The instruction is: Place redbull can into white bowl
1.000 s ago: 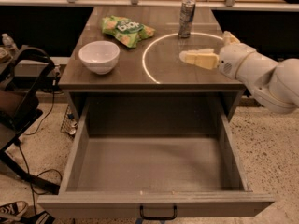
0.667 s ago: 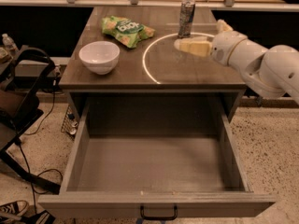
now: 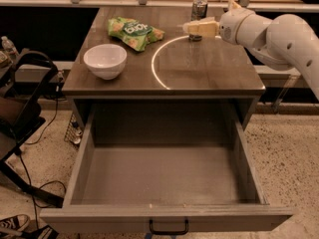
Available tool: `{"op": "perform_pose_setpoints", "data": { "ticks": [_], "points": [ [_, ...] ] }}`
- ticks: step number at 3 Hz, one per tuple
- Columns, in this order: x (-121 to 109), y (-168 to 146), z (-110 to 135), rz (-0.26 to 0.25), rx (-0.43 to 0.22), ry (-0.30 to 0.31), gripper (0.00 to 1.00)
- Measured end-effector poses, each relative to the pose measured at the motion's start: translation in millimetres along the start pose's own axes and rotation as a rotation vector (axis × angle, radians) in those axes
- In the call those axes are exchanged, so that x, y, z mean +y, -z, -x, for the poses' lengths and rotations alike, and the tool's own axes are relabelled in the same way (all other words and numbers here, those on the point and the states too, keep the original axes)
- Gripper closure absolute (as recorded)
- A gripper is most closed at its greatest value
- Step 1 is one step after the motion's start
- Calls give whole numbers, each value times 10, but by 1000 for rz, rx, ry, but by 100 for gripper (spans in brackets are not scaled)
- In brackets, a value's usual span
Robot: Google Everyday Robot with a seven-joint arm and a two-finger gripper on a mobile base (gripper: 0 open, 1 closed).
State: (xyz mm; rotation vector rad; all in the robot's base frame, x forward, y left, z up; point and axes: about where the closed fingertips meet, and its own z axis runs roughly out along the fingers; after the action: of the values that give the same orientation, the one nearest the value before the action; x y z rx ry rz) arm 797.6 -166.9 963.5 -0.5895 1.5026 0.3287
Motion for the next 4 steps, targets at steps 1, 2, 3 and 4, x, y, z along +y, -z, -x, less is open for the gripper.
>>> {"op": "perform_pose_setpoints", "data": {
  "ticks": [1, 2, 3, 4],
  "points": [
    [-179, -283, -92, -1, 16, -35, 0],
    [-385, -529, -264, -10, 15, -97, 0],
    [-464, -672, -327, -10, 0, -133, 0],
    [-482, -846, -316, -3, -10, -145, 0]
  ]
}}
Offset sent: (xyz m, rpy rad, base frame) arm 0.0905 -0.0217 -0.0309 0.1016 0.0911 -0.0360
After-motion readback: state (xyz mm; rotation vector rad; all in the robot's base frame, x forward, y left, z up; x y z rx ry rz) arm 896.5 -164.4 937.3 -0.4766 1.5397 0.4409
